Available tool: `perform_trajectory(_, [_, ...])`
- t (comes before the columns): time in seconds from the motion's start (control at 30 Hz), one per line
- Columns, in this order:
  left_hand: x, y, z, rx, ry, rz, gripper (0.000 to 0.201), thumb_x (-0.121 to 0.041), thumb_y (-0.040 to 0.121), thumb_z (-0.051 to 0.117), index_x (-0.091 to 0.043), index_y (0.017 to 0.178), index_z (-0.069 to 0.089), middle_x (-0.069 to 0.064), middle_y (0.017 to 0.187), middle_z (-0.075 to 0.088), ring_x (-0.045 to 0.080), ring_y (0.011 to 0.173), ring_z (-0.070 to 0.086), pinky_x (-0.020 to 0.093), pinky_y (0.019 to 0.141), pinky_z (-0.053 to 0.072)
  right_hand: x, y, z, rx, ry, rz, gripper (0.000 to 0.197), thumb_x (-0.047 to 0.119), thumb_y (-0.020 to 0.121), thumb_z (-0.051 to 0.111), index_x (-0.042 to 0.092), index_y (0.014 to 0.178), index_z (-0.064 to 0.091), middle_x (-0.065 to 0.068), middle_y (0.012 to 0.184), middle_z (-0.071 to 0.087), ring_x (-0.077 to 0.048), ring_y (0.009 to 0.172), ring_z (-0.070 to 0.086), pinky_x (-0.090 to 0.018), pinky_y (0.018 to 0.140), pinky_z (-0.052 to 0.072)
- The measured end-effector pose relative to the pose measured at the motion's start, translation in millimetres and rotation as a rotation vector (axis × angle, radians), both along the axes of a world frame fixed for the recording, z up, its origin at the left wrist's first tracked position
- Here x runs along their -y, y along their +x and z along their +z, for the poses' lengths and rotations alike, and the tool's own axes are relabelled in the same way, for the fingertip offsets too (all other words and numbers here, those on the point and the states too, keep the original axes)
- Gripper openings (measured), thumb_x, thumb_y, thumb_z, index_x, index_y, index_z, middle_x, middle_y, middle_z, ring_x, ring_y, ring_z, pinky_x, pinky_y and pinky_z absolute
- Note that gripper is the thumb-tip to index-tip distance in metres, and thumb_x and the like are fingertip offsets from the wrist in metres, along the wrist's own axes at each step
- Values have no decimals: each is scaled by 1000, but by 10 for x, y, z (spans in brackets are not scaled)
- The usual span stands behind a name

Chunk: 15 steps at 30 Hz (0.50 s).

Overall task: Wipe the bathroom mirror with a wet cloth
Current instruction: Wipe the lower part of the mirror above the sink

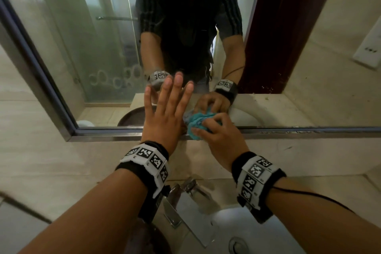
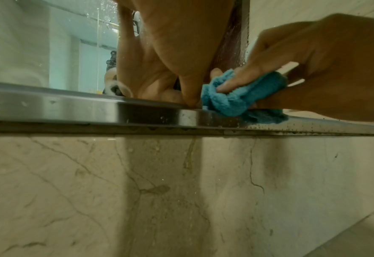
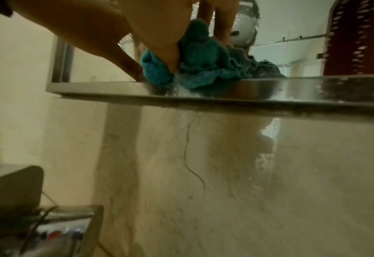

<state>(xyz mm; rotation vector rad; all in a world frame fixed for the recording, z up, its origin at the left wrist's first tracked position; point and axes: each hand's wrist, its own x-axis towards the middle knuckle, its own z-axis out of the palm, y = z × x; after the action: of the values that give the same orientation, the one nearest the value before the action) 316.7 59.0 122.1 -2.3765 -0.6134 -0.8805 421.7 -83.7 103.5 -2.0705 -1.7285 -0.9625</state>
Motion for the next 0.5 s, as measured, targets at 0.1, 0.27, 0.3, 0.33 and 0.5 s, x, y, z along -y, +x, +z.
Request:
perform_trajectory(0.1, [-16,-8,-19,-1,0,1,102,-61,83,50,-16,150,-12,11,151,-30,28,142,-18,58,113,-2,72,70,-11,0,-4,57,52,10,57,84,19,106,68,-6,106,57,-33,88,52,-37,61,55])
perform_trajectory(0.27, [-2,-14,8,-4,-43,-22,112,-48,78,66,-17,149,-14,9,151,-31,28,142,-19,57,112,-6,580,349,-38,-34,8,-16,53,9,61,81,18,111,68,-11,108,64,-30,90,39,-42,70,53])
perform_trajectory(0.3, [-1,-10,13,-9,-39,-19,112,-48,78,66,-16,149,-14,9,151,-31,28,142,-20,57,112,-7,582,361,-17,-27,1,-35,54,5,58,83,17,109,69,-12,104,65,-31,89,42,-42,68,53])
perform_trajectory(0.33, [0,-8,14,-15,-33,-15,111,-49,78,65,-16,149,-14,10,151,-31,28,141,-21,57,112,-7,535,336,-6,-27,-8,-47,55,3,54,85,16,106,71,-12,101,66,-33,87,46,-42,65,54])
perform_trajectory(0.5, [-9,-9,-27,-14,-3,6,105,-51,83,59,-16,149,-15,10,152,-29,28,142,-20,58,113,0,107,18,-34,-27,-14,-36,56,9,53,85,19,106,70,-9,101,64,-37,84,56,-38,59,56])
